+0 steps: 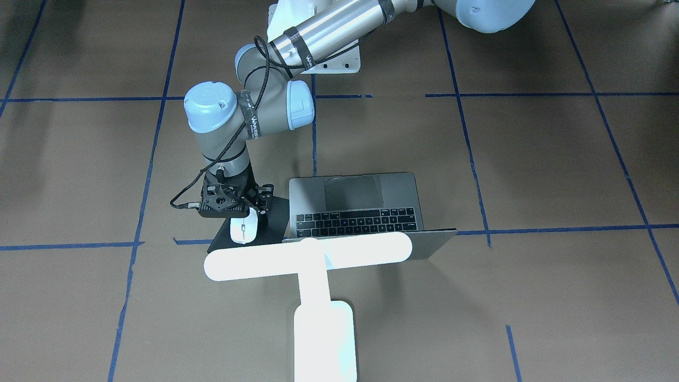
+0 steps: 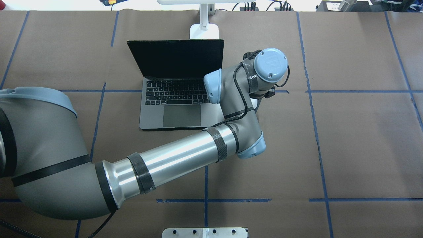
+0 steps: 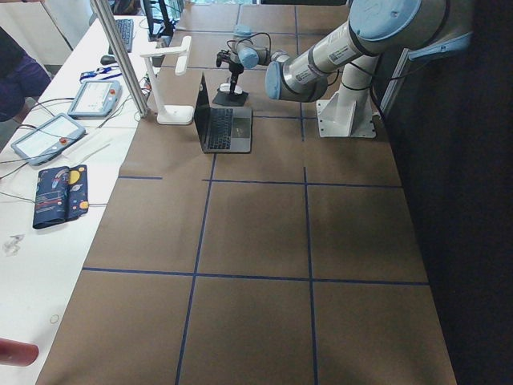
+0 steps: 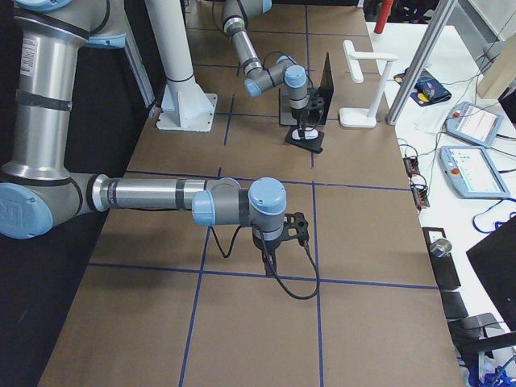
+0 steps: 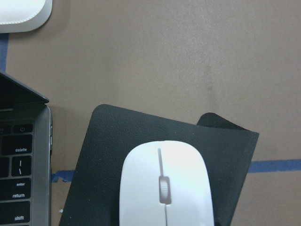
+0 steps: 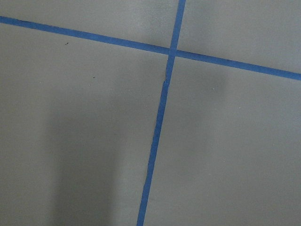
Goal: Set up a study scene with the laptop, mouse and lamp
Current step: 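Carry the white mouse with the left gripper onto the black mouse pad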
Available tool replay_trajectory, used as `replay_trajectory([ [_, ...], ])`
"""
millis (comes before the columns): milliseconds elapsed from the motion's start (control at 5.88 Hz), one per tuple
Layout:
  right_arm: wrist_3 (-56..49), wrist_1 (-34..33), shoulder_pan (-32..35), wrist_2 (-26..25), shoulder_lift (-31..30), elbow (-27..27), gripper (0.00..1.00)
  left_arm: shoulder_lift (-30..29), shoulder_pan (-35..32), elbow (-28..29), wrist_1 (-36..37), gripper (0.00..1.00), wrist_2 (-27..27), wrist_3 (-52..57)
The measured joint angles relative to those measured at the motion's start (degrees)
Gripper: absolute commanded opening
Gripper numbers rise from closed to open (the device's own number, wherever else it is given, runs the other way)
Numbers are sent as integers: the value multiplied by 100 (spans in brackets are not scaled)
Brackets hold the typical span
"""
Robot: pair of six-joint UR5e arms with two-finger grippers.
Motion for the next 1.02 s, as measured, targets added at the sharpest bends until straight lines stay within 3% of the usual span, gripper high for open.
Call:
replay_trajectory([
  [340,0,6,1,0,0,0,100,-29,34,13,-3,99,-123,94],
  [1021,0,15,-5,-18,0,-4,100,70,-180,-443,70,100,-868,273],
])
